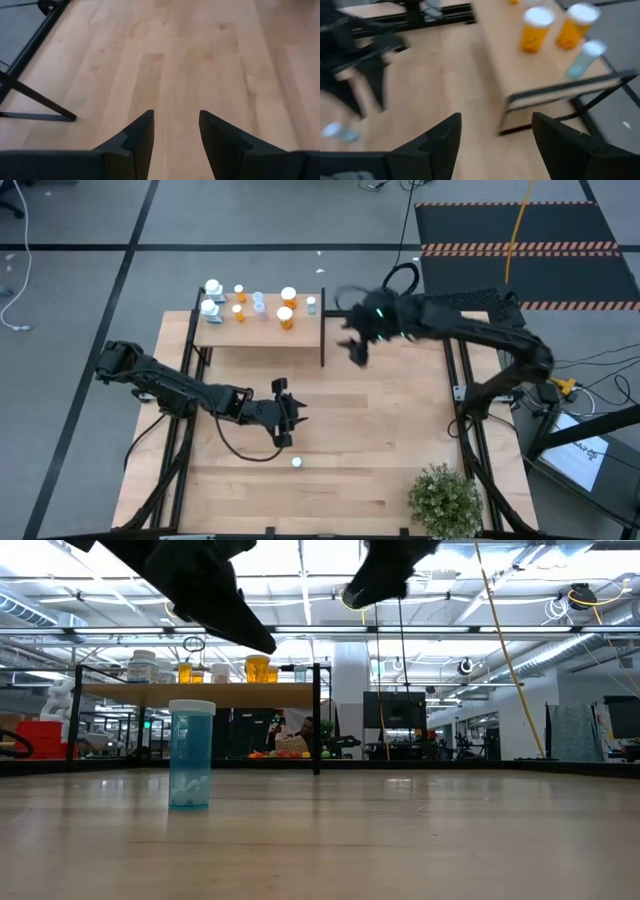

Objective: Pick and place medicine bottles onto shelf by color
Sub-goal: Put the blue pill bottle on the shelf aligned with the other blue pill bottle

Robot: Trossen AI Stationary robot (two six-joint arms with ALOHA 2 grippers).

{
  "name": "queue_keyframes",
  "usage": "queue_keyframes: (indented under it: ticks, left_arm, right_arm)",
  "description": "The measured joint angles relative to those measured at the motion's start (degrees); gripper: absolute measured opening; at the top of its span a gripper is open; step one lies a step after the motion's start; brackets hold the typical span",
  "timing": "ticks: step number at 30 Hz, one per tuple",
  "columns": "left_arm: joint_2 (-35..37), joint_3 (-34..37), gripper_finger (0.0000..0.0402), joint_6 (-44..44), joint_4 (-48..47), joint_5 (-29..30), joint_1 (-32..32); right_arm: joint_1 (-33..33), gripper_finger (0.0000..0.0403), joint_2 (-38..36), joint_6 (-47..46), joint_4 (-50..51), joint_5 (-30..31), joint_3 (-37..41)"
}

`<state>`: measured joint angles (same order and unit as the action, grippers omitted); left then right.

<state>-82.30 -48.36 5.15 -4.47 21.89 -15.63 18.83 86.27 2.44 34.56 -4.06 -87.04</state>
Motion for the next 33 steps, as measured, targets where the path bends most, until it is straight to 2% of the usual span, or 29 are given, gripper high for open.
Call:
queue_keyframes:
  ticks: [6,14,20,25,33]
  left_arm:
    - [0.0,0.0,0.0159,2.9,0.0,0.0,-2.9]
    - [0.0,0.0,0.0159,9.7,-0.5,0.1,-7.6]
    - [0.0,0.0,0.0159,14.3,-0.4,2.9,-12.9]
    - [-0.5,0.0,0.0159,24.7,-0.3,5.5,-19.1]
    - [-3.1,0.0,0.0161,35.9,-0.1,17.8,-32.3]
  right_arm:
    - [-12.8,0.0236,-13.8,-7.6,-5.8,7.1,16.1]
    - [-29.5,0.0235,-23.9,-14.4,-26.8,16.6,38.1]
    - [-38.3,0.0235,-23.5,-15.6,-37.8,22.1,47.4]
    - [-43.2,0.0235,-21.3,-16.1,-46.7,24.0,51.4]
    - [-48.0,0.0235,-16.2,-18.6,-52.5,25.0,52.5]
